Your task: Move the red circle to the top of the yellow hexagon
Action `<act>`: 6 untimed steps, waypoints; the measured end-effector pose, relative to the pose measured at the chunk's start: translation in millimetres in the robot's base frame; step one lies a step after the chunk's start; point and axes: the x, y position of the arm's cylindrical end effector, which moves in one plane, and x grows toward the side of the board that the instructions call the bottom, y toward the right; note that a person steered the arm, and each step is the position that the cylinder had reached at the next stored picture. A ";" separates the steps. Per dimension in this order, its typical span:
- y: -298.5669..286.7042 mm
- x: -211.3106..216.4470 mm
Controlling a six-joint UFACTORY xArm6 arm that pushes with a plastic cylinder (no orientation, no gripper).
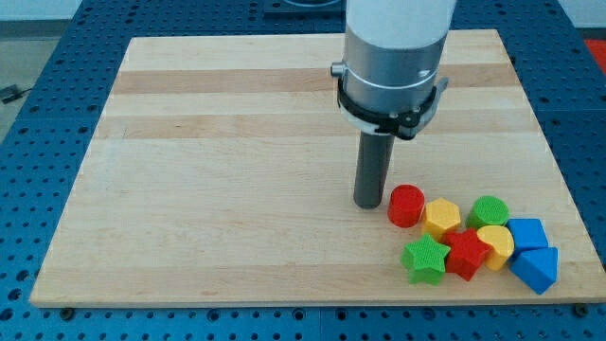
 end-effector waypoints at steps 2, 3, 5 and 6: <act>2.6 44.3; 5.7 23.8; 46.4 0.2; 49.3 -2.6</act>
